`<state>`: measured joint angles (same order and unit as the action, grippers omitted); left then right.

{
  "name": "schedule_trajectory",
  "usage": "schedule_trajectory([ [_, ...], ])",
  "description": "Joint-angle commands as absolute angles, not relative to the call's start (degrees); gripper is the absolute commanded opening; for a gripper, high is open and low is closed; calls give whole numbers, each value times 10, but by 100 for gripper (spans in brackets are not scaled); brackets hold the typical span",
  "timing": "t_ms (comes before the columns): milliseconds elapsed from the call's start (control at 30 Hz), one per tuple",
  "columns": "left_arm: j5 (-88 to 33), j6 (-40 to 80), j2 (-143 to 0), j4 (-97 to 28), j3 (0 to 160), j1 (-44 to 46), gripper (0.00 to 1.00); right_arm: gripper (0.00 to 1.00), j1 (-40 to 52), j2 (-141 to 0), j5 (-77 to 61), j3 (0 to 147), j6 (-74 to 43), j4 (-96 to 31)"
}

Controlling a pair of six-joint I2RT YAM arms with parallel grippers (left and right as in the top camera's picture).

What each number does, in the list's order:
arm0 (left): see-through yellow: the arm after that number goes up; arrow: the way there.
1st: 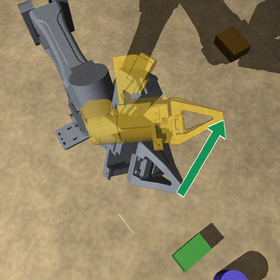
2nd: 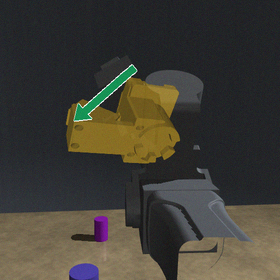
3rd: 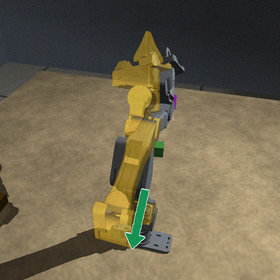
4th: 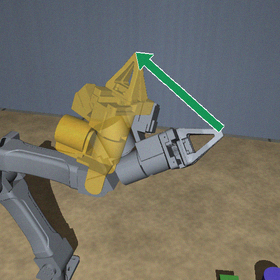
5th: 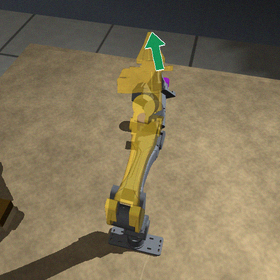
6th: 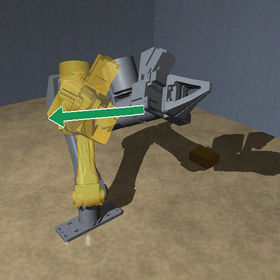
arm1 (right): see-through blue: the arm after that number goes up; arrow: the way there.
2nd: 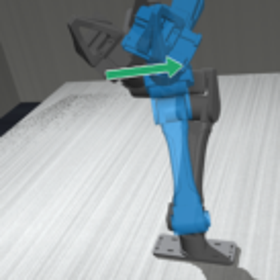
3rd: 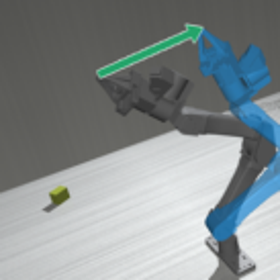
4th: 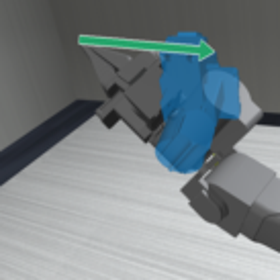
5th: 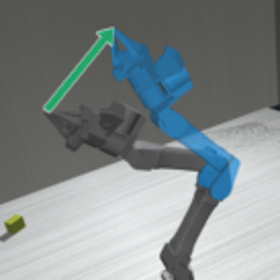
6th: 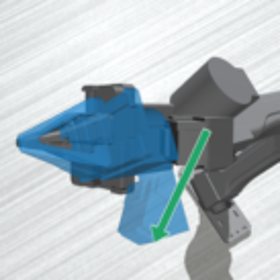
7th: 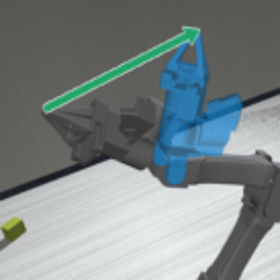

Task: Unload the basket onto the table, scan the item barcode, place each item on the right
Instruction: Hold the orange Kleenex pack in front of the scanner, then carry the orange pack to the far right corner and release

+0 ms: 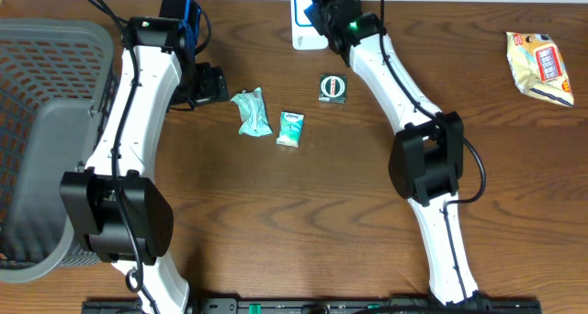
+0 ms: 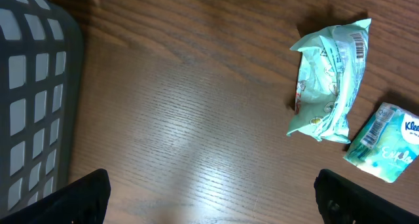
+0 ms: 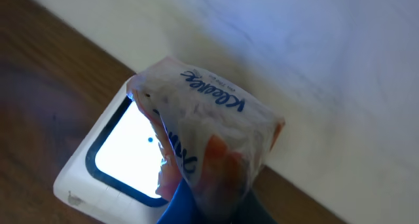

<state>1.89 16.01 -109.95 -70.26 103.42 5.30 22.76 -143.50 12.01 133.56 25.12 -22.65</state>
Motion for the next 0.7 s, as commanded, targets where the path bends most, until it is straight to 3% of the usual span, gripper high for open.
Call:
schedule_trajectory([
  [0,26,151,-1098,-705,1028,51,98,1,233,-1461,119,1353,323,-225],
  [433,26,151,-1098,-705,1028,51,98,1,229,-1457,216,1354,343,-251],
  [667,26,151,-1098,-705,1028,51,98,1,183,-1407,227,1354,313,-311],
])
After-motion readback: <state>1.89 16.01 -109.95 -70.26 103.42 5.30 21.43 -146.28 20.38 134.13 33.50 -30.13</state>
